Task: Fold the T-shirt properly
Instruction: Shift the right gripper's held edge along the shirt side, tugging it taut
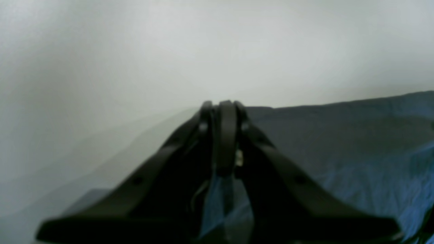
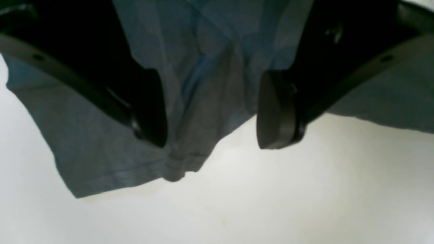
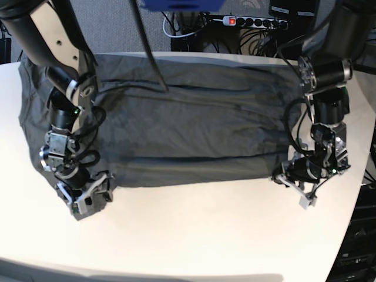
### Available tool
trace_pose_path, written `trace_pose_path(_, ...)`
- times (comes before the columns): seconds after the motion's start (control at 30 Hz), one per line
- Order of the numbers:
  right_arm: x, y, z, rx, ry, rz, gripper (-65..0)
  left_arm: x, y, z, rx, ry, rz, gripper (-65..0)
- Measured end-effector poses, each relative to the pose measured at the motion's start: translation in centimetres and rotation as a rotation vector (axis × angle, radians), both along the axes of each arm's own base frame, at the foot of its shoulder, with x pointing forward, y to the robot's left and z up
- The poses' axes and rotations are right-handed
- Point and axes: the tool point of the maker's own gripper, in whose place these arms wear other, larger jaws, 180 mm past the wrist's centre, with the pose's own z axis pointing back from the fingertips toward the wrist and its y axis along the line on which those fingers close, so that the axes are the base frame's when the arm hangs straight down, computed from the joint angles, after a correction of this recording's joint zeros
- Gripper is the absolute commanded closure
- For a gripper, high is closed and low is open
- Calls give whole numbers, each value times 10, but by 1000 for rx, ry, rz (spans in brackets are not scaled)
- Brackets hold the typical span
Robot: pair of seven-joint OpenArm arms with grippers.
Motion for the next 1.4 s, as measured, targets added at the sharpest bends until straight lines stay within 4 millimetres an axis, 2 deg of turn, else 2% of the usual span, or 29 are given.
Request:
trace_pose_path(0.13, 0, 5, -2, 12, 3, 3, -400, 0, 0, 0, 0, 0, 0, -37)
trace_pose_path(0.3, -8, 20, -18, 56, 44, 22, -400, 0, 0, 0, 0, 0, 0, -37)
trace_pose_path(0.43, 0, 8, -11, 31, -15, -40, -400, 0, 0, 0, 0, 0, 0, -37)
trace_pose_path(0.73, 0, 6, -10, 31, -23, -42, -396, 0, 0, 0, 0, 0, 0, -37)
trace_pose_path(0.8, 0, 6, -10, 31, -23, -42, -357, 0, 0, 0, 0, 0, 0, -37)
trace_pose_path(0.97, 1, 6, -9, 31, -24, -41, -203, 0, 2, 6, 38, -3, -19, -37)
trace_pose_path(1.17, 1, 6, -9, 31, -26, -41, -110, -3, 2, 7, 43, 15, -24, -37)
trace_pose_path(1.27, 1, 6, -9, 32, -27, -42, -17, -2, 2, 7, 43, 14, -23, -37)
trace_pose_path(1.3, 1, 6, -9, 32, -26, -42, -1, -3, 2, 6, 43, 14, -23, -37)
trace_pose_path(1.4, 1, 6, -9, 32, -26, -41, -6, -3, 2, 6, 43, 14, -23, -37)
